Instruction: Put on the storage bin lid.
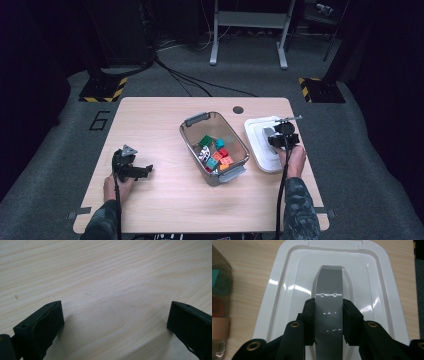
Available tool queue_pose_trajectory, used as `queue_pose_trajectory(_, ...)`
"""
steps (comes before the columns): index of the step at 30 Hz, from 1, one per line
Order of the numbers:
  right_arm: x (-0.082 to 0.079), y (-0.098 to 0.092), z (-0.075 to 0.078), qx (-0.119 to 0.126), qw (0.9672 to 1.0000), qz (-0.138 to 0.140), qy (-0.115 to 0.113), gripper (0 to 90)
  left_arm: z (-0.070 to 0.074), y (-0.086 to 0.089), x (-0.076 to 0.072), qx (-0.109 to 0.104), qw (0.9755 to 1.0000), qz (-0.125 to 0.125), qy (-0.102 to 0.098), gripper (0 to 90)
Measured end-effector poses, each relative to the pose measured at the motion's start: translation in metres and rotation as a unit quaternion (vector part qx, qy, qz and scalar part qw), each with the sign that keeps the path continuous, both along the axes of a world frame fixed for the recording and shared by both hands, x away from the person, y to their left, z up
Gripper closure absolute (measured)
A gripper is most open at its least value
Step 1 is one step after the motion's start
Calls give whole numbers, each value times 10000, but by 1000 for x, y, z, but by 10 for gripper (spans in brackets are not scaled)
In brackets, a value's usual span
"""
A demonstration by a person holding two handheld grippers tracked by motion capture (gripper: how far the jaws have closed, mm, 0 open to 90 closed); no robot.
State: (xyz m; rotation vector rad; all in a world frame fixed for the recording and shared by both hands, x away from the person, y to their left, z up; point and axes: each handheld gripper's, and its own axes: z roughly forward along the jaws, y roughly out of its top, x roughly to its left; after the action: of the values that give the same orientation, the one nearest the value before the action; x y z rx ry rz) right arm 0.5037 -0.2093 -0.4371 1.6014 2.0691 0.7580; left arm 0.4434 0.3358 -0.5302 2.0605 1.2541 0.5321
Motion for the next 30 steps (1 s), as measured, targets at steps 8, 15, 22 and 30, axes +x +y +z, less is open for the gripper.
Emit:
queue_pose_trajectory(8,-4,-8,23,93,9998,-23,-163,675,0,0,0,-12,10000,15,-7,5)
queue_pose_trajectory(15,-7,-12,44,216,9992,-6,-327,675,-1,0,0,-13,10000,32,-37,5)
queue_pose_trajectory(22,-11,-9,68,271,9988,42,-415,676,0,1,0,59,10000,-23,7,5)
queue_pose_trajectory(30,-21,0,95,276,9976,111,-621,675,0,0,0,8,10000,8,-31,5)
